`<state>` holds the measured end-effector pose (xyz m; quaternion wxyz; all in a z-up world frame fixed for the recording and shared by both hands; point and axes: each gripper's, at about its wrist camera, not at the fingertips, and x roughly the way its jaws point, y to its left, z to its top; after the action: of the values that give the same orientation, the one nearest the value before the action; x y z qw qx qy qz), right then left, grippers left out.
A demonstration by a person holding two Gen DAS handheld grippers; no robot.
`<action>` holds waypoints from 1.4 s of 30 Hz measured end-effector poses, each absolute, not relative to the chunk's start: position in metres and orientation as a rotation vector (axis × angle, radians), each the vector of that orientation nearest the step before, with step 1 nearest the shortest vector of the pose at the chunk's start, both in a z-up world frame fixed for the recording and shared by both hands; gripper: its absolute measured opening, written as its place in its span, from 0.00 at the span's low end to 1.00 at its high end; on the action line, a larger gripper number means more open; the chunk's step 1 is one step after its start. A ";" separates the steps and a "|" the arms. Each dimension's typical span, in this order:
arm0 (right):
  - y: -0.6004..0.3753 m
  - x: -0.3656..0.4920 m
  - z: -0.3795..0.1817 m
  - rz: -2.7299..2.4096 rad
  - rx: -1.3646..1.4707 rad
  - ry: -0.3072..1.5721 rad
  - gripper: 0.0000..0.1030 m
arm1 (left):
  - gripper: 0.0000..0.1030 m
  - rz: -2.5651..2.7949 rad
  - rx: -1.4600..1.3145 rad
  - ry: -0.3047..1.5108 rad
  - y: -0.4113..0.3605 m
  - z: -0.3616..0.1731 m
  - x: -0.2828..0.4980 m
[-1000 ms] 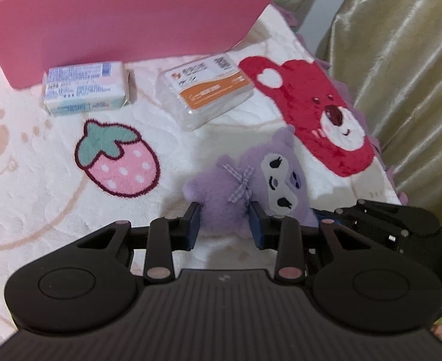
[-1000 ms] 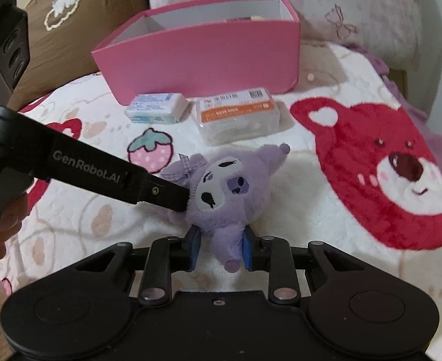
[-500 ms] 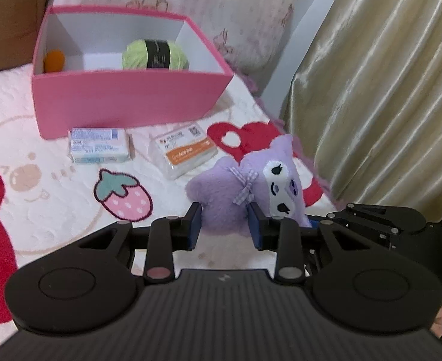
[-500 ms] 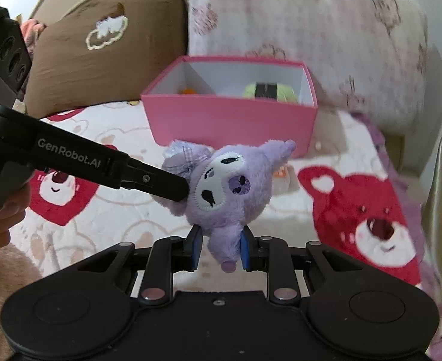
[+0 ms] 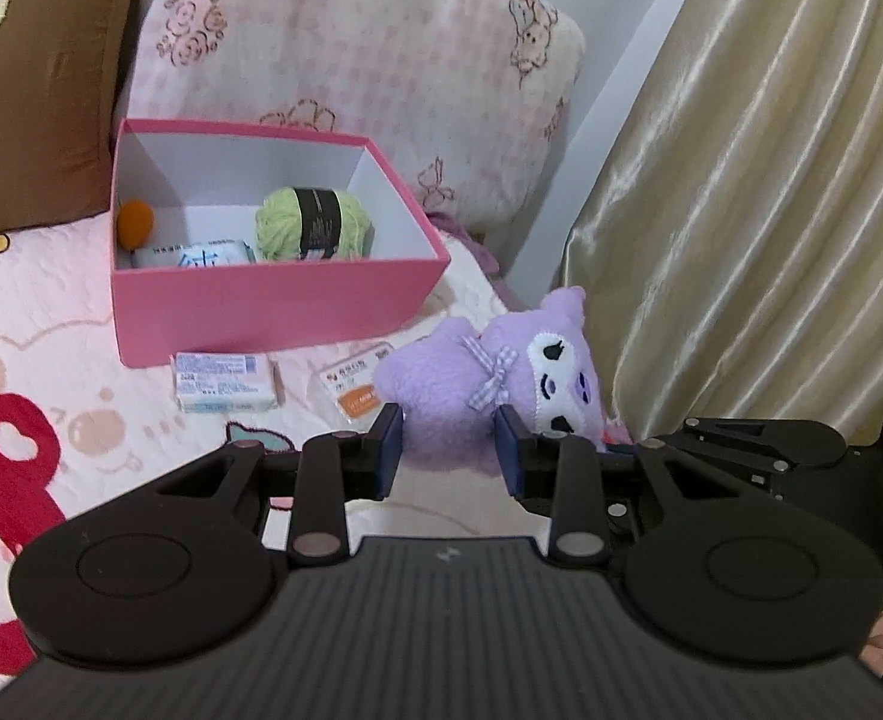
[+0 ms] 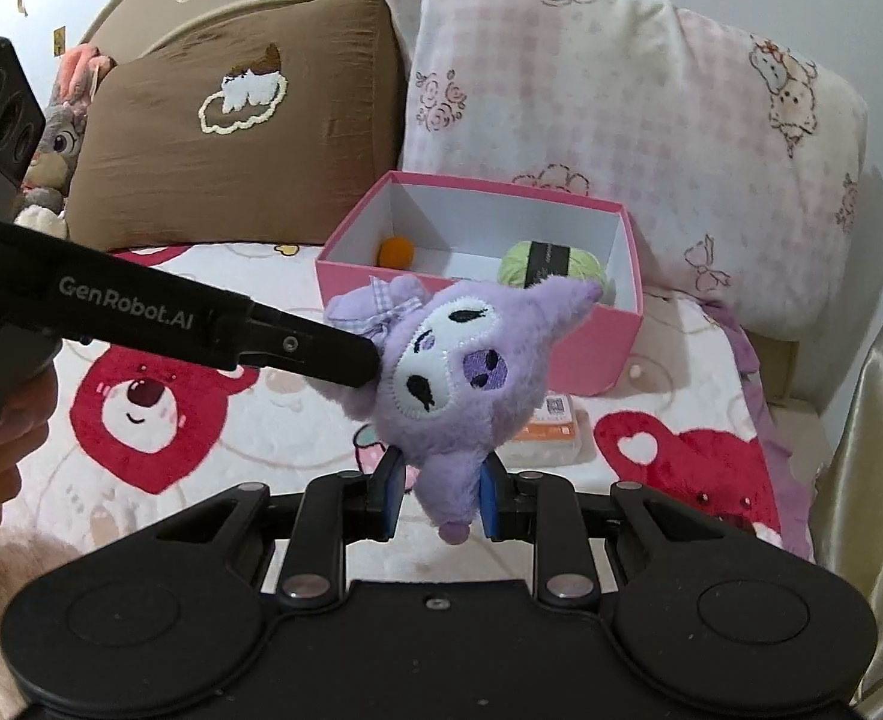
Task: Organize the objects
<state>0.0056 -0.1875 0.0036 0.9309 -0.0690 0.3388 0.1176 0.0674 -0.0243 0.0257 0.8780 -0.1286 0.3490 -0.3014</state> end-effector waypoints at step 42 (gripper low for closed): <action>-0.161 0.152 0.089 0.490 -0.409 0.815 0.03 | 0.23 -0.600 -0.506 0.737 -0.003 0.080 0.166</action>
<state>0.1520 -0.1609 0.0892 0.8690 -0.1955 0.3894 0.2344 0.1663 -0.0030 0.0795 0.8586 -0.2408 0.3510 -0.2856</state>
